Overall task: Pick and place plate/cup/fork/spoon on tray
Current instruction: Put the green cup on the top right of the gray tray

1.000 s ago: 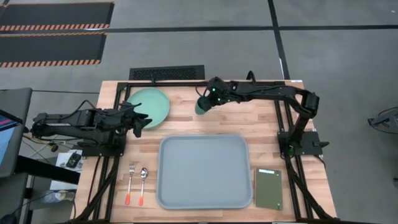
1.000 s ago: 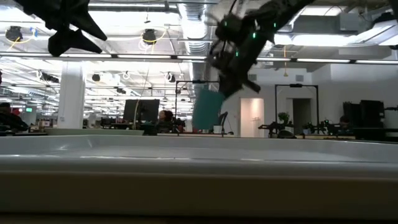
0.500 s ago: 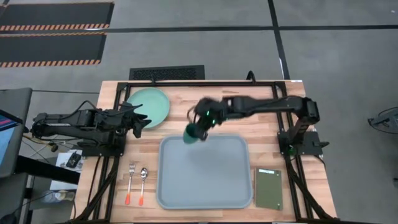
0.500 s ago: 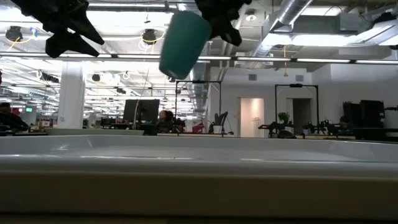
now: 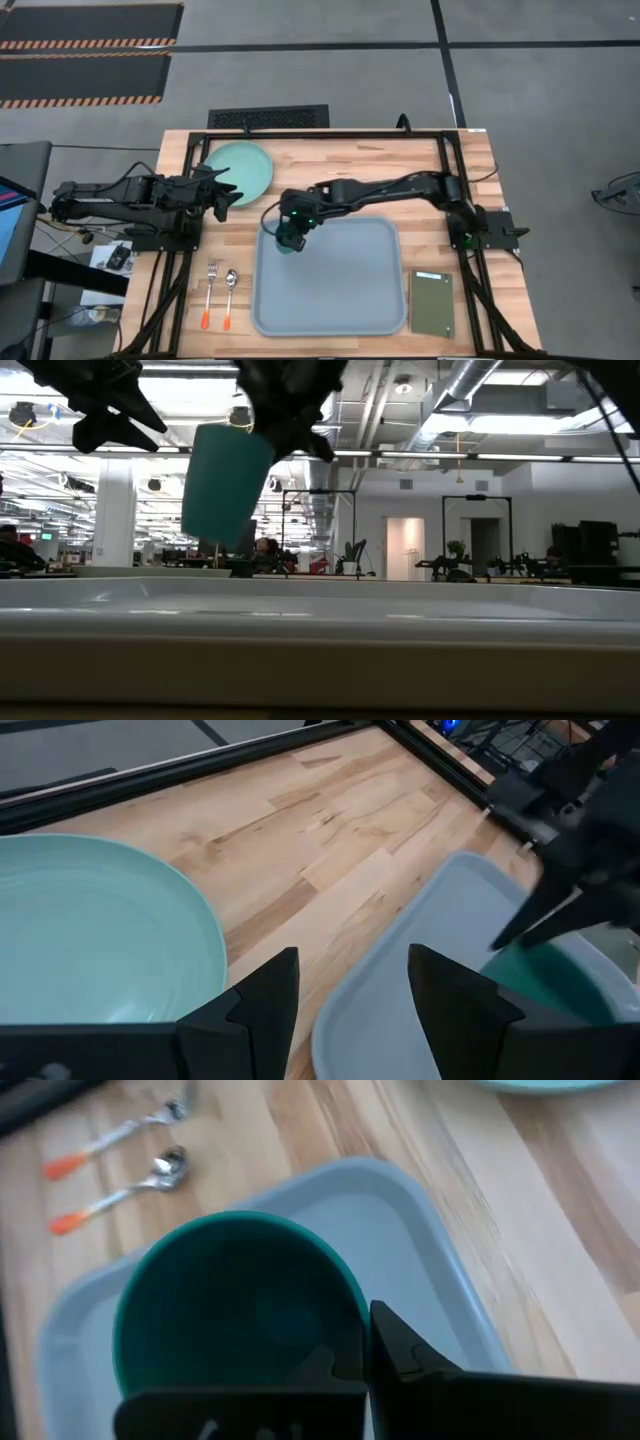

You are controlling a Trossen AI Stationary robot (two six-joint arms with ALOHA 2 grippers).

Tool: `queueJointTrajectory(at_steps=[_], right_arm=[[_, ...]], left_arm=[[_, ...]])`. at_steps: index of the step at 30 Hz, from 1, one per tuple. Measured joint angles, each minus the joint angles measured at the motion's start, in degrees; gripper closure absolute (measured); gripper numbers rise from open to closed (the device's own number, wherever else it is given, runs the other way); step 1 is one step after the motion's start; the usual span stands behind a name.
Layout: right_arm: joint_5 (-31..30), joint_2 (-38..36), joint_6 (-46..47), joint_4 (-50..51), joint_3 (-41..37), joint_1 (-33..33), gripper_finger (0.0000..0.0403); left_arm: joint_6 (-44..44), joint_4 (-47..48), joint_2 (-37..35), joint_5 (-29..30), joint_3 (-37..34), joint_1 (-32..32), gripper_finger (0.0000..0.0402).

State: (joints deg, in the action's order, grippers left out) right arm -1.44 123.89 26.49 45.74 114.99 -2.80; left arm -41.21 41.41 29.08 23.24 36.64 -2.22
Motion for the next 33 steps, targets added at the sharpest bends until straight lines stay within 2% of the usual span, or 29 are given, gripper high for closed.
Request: queueJointTrajectory(at_steps=[4,10,18,33], right_arm=[[-0.26,4.83,-1.15,2.84,6.55,0.41,0.0397],[-0.81,9.2,-1.46,4.04,10.45,1.18,0.0397],[-4.58,9.67,-1.52,4.74,10.83,2.42,0.0396],[-4.42,11.93,-1.34,4.71,10.76,2.36,0.0396]], left_arm=[[-0.04,0.07,0.0,-0.04,0.0,0.0,0.0224],[-0.17,0.07,0.0,-0.06,0.0,0.0,0.0224],[-0.13,0.07,0.0,-0.01,0.0,0.0,0.0224],[0.02,0.07,0.0,1.45,0.0,0.0,0.0224]])
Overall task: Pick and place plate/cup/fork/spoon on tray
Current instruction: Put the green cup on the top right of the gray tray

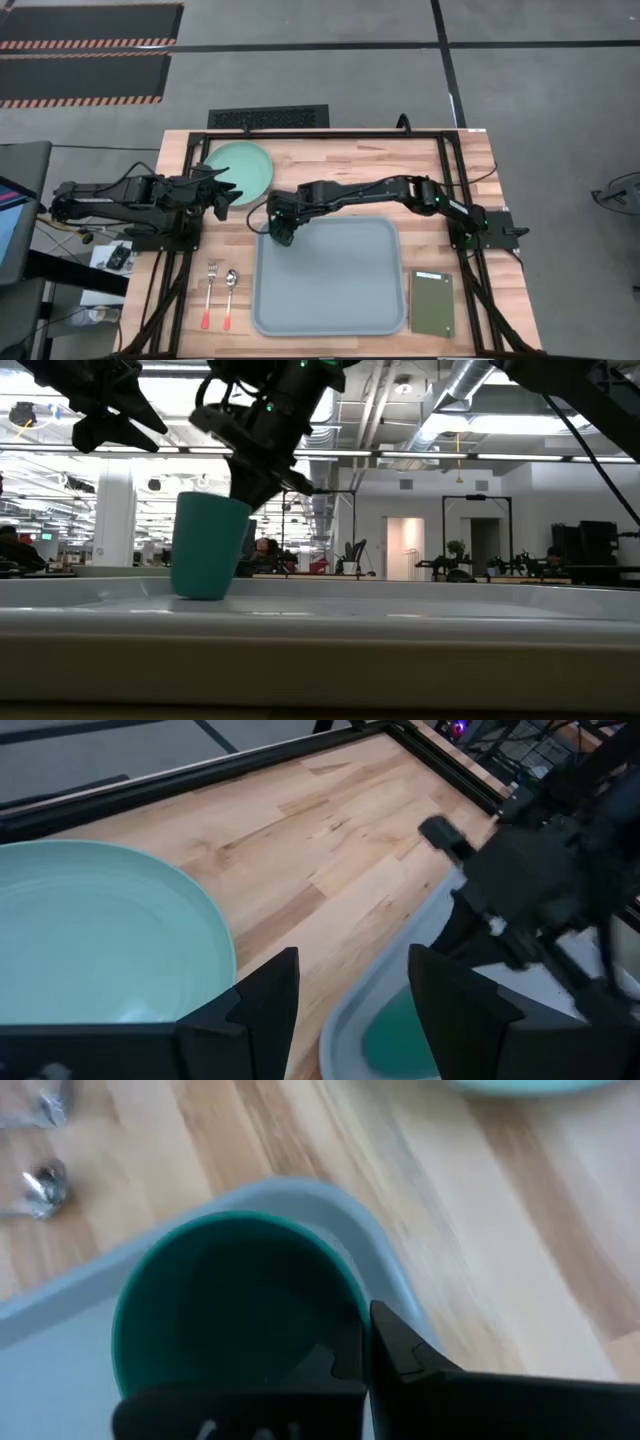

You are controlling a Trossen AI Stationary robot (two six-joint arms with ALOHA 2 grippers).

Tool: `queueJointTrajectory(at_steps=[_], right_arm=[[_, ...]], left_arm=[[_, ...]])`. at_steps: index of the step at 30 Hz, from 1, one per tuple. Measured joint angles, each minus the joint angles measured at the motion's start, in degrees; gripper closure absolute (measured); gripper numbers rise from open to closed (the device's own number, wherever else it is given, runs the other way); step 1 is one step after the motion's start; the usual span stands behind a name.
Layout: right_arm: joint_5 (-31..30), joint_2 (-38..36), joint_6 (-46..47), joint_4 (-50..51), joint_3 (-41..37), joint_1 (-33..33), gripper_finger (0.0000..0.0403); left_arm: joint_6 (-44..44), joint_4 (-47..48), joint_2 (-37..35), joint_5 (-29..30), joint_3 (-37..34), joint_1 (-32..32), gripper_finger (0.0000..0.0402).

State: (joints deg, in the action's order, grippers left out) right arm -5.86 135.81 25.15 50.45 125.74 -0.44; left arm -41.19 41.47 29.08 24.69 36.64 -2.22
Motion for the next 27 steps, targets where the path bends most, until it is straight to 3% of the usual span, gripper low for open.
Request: queueJointTrajectory(at_steps=[11,27], right_arm=[[0.05,0.13,-0.11,-0.33,0.07,0.06,0.0391],[0.01,0.32,-0.13,-1.37,-0.1,0.02,0.0314]], left_arm=[[-0.07,0.0,0.01,-0.02,0.0,0.0,0.0224],[-0.22,0.0,0.0,-0.13,0.0,0.0,0.0224]])
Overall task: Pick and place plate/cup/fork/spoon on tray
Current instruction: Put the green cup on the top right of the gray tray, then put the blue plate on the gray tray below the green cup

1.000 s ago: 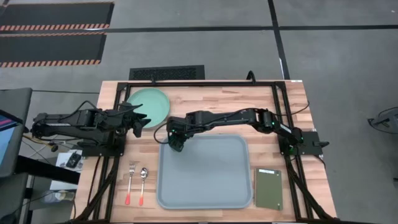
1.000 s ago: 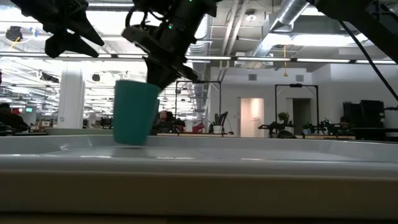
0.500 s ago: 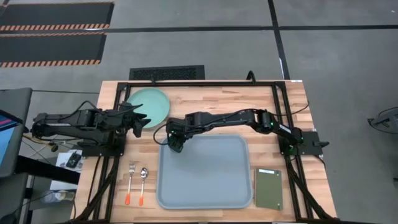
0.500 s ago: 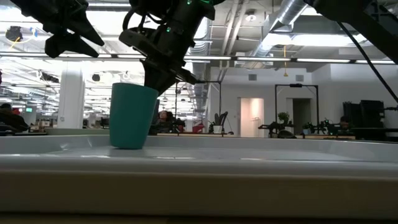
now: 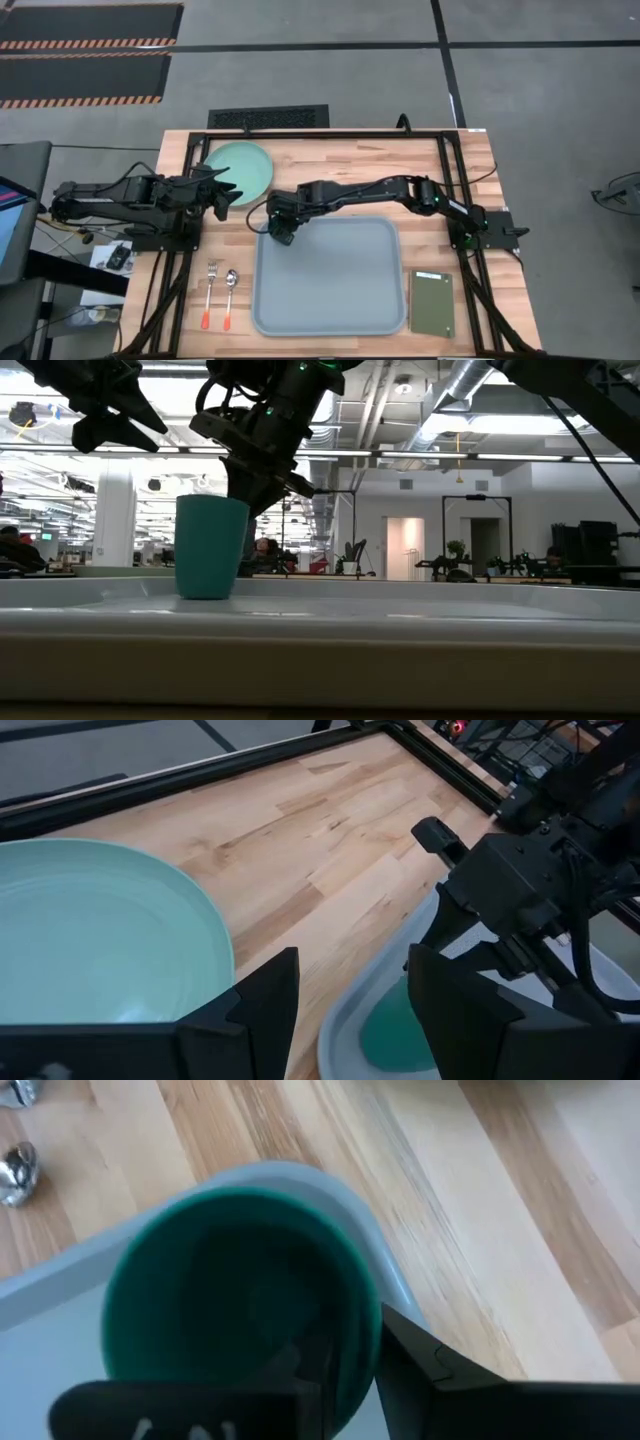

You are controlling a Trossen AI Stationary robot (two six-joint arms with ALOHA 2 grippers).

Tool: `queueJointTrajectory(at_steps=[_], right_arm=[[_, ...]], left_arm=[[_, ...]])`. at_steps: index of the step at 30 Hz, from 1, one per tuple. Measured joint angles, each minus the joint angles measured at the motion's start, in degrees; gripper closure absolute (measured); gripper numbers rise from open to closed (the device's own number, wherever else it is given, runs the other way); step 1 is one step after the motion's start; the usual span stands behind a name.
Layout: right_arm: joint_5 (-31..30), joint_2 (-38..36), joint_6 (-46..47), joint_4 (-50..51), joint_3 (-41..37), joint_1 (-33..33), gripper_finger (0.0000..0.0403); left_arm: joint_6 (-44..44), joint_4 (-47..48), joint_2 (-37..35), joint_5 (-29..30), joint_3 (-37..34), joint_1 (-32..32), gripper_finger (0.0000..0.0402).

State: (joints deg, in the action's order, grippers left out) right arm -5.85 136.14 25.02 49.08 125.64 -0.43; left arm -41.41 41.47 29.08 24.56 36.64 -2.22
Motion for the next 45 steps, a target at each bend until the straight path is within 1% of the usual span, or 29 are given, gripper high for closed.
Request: queueJointTrajectory(at_steps=[3,12,14,19,23,27,29,32,35,37,40,45], right_arm=[[0.16,0.0,-0.08,-2.03,0.0,0.03,0.0299],[5.56,0.0,-0.08,-4.73,0.09,0.07,0.0237],[6.8,0.02,-0.11,-3.67,1.57,0.07,0.0227],[8.45,-0.07,-1.55,-2.58,6.52,0.09,0.0212],[9.06,-0.52,-3.11,-0.81,9.38,0.09,0.0213],[9.28,-3.98,-3.95,2.45,8.7,0.51,0.022],[9.2,-6.28,-4.42,6.13,8.7,0.72,0.0223],[9.03,-10.02,-5.81,8.96,8.7,0.99,0.0227],[8.96,-14.22,-7.26,13.02,8.7,0.79,0.0227],[8.96,-17.34,-7.56,16.88,8.7,0.61,0.0227],[7.31,-22.23,-7.58,20.97,8.7,0.0,0.0228],[0.07,-29.03,-6.44,27.25,8.7,-1.78,0.0227]], left_arm=[[0.0,0.02,0.02,0.0,0.0,0.0,0.0224],[-0.56,0.43,0.02,-0.77,0.0,0.0,0.0224],[-2.08,1.22,0.02,-0.19,0.0,0.0,0.0224],[-5.97,5.25,0.0,1.79,-0.02,0.0,0.0224],[-8.82,8.2,0.0,3.21,-0.02,0.02,0.0224],[-9.7,11.73,0.06,4.63,-0.02,0.07,0.0224],[-10.09,13.85,0.17,5.98,-0.03,0.07,0.0224],[-9.4,15.94,0.15,7.91,-0.68,0.07,0.0224],[-6.92,16.3,0.93,7.4,-2.62,0.07,0.0224],[-4.95,16.64,1.99,5.95,-3.99,0.07,0.0223],[-2.31,14.02,4.83,2.77,-4.91,0.07,0.0213],[1.68,6.42,11.96,0.83,-5.01,0.02,0.0169]])
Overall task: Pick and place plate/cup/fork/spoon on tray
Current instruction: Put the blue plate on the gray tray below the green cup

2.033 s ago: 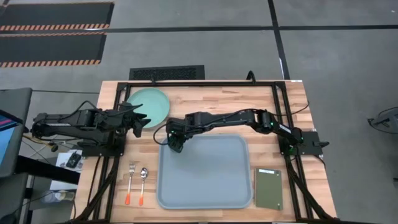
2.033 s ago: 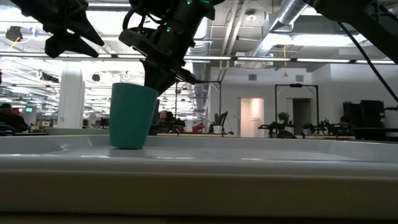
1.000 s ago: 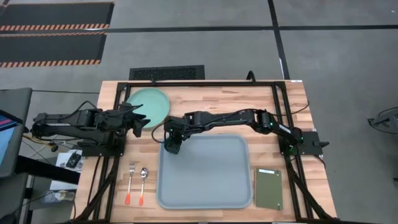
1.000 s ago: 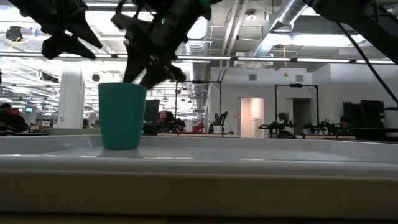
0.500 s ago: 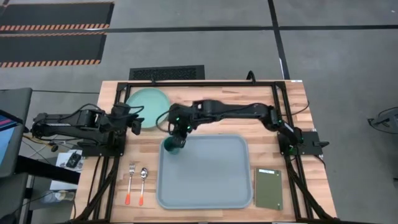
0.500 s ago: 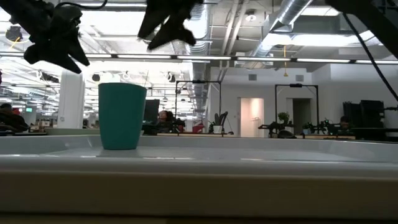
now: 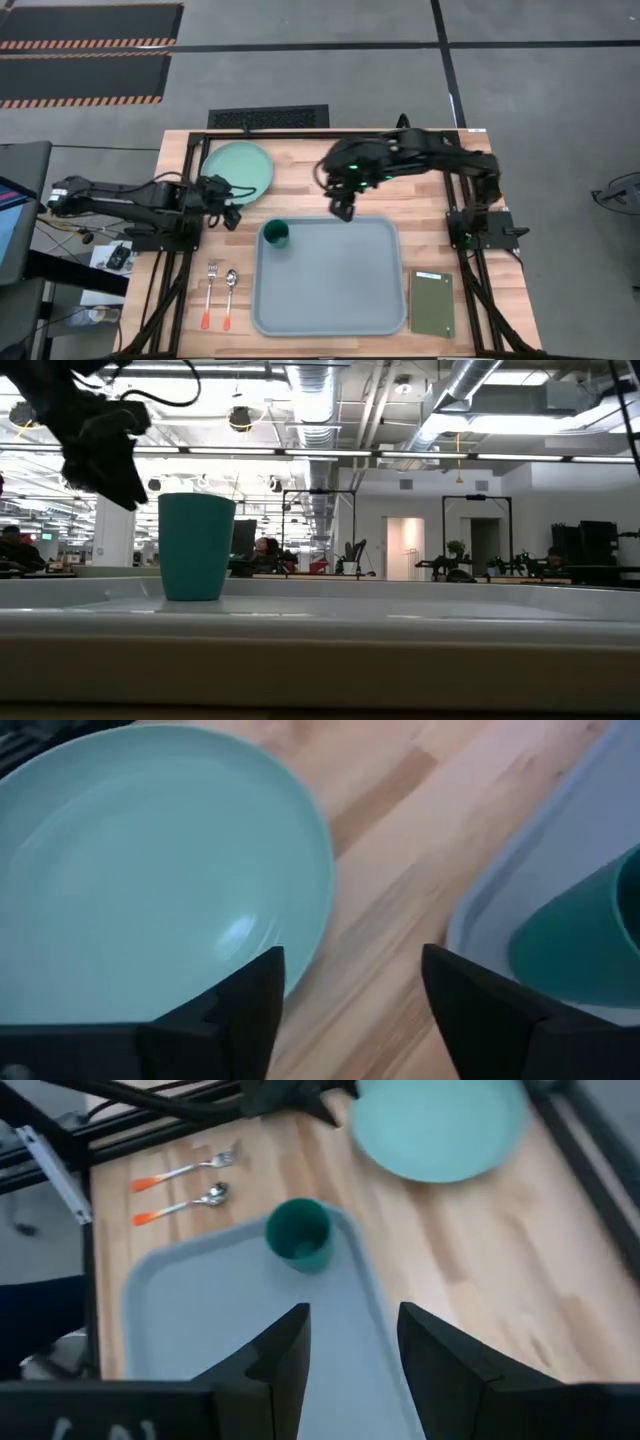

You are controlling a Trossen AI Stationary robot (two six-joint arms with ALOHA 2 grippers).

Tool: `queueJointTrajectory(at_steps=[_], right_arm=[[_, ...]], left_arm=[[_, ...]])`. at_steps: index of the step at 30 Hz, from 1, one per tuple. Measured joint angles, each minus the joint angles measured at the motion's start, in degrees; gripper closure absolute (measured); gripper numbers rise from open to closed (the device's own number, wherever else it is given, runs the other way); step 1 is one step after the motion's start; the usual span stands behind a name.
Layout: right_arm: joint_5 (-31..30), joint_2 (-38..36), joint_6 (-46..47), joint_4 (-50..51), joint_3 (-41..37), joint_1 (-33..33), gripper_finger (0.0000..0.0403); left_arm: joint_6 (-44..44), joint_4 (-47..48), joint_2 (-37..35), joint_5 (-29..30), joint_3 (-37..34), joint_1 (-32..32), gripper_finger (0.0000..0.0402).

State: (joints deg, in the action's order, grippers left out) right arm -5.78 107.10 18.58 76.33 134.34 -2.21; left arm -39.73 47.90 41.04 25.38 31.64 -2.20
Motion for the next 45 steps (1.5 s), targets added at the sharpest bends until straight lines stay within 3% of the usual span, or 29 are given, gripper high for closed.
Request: queueJointTrajectory(at_steps=[6,14,25,35,45], right_arm=[[-9.53,-6.17,5.0,8.47,0.02,-2.9,0.0231],[-20.12,-9.15,9.5,13.67,0.0,-8.71,0.0232],[-21.35,-9.0,9.56,13.66,-0.6,-10.94,0.0232],[-21.34,-8.87,9.96,13.68,-0.79,-10.94,0.0232],[-21.34,-8.87,10.07,13.69,-0.79,-10.94,0.0232]], left_arm=[[3.96,-1.77,11.22,0.06,-0.02,0.0,0.0122],[2.68,-2.42,21.8,3.39,-0.04,0.02,0.012],[6.8,-4.86,29.25,2.74,-0.04,2.97,0.0125],[13.09,-8.5,30.59,1.41,-0.02,8.24,0.0125],[15.07,-8.45,33.75,-0.57,-0.02,9.35,0.0125]])
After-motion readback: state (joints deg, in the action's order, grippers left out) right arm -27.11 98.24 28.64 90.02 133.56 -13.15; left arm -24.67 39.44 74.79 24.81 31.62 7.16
